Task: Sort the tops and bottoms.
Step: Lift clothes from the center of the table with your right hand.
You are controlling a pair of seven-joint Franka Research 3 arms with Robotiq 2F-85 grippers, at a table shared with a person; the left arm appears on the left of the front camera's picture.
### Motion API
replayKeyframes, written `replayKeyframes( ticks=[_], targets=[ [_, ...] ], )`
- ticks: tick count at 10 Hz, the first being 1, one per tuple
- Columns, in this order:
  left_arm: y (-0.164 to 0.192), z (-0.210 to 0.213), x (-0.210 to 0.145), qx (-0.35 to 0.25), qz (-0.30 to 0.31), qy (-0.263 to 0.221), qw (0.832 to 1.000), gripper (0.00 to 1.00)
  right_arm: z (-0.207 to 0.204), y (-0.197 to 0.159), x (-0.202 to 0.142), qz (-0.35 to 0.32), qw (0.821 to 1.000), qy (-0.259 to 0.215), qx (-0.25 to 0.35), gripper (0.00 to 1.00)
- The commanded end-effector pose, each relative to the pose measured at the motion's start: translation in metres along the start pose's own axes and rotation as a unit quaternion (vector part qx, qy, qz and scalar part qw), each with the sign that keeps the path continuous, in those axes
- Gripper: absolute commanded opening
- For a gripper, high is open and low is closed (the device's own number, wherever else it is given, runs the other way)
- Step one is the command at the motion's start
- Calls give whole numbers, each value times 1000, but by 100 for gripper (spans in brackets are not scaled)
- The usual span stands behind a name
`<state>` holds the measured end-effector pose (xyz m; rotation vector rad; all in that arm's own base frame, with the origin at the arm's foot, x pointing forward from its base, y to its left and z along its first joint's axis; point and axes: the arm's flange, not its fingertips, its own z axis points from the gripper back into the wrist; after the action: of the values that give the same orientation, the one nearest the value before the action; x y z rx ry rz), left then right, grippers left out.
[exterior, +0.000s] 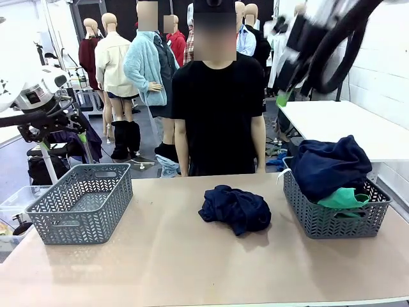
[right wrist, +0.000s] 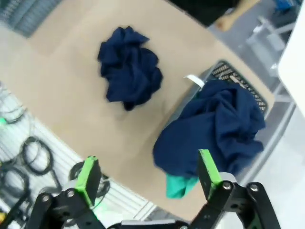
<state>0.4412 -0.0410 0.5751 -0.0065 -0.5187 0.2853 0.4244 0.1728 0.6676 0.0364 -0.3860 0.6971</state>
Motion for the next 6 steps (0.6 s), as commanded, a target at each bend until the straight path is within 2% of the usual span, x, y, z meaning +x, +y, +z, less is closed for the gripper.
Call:
replayKeyframes(
  ticks=[1,3,4,5,6],
  targets=[
    [0,1,-1,-3,14,4,1000,100,-53,2,10,-61,995,-15,-77,100],
    [0,1,-1,-3,14,4,1000,100,-94,2,19,-88,994,-42,-56,100],
    [0,1,-1,-3,14,4,1000,100,-94,-4,15,-107,993,-33,-39,100],
    [0,1,-1,-3,14,4,1000,100,-90,0,19,-67,996,-25,-45,100],
    [0,1,-1,-3,14,4,1000,100,-90,0,19,-67,996,-25,-45,100]
  ],
)
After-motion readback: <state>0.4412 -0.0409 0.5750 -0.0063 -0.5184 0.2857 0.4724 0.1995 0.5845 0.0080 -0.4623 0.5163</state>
